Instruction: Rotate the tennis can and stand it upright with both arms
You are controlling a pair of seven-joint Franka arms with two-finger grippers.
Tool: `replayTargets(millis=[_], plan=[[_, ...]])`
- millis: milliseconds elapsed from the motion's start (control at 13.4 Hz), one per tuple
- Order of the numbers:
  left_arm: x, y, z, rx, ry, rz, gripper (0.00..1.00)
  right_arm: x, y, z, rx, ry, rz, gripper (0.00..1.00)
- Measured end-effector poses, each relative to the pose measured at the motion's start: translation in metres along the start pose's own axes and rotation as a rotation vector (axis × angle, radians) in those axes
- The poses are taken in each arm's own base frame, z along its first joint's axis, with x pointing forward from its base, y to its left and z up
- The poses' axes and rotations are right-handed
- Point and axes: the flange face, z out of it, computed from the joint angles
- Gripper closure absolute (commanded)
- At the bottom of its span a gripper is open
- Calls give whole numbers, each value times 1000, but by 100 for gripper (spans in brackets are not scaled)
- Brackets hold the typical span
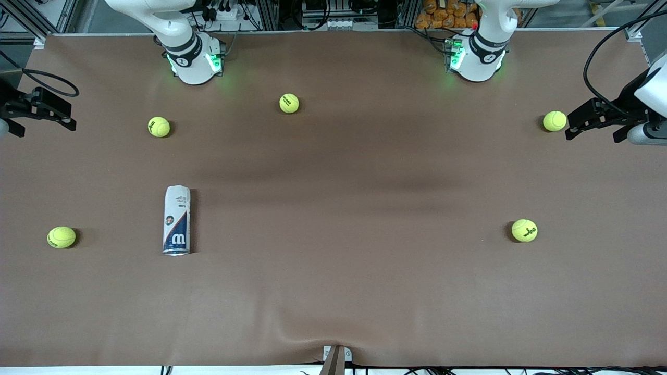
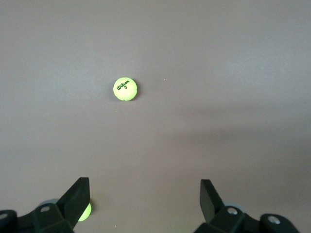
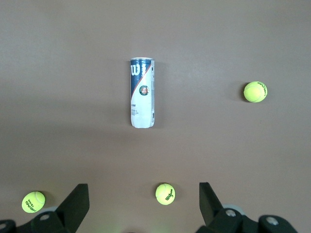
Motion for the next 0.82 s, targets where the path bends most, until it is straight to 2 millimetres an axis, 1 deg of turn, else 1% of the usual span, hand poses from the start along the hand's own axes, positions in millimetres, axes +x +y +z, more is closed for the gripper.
replayTargets(millis=[597,820], plan=[[-1,-2,2,0,-16,-5,0,0,-2,0,0,0,-6,0],[-1,-7,2,0,-16,-14,0,0,-2,0,0,1,-6,0]])
